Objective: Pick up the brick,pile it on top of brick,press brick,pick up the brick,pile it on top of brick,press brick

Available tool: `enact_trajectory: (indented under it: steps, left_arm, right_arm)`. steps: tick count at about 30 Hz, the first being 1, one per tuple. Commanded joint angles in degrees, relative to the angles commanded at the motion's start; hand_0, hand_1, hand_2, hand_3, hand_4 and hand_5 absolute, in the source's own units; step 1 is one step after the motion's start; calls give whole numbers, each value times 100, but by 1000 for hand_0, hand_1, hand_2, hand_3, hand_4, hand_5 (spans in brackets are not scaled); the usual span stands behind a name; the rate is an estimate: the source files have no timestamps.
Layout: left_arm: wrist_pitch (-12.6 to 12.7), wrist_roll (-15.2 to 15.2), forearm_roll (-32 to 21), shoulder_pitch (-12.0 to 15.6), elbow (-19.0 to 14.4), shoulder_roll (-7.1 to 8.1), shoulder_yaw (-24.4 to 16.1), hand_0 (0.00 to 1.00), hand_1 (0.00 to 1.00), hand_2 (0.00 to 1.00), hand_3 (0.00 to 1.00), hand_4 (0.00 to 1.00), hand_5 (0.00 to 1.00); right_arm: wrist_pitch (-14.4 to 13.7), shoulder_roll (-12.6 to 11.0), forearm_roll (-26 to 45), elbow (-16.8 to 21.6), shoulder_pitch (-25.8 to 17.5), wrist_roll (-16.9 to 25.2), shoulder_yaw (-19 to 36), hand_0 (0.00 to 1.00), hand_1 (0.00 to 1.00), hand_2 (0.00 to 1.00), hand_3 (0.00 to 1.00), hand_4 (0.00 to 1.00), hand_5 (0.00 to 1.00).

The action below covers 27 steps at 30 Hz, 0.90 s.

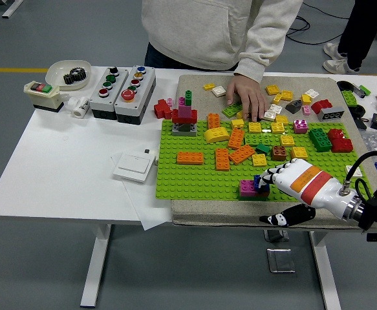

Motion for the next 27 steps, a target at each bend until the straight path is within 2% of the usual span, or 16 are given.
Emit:
enact_trajectory:
  steps: [27]
  left_arm:
    - [-2,6,-1,-14,0,4,-2,700,726,755,615,722,686]
  right_arm:
    - [73,-21,-24,-29,-32,-12,-51,482,571,654,582,896,621]
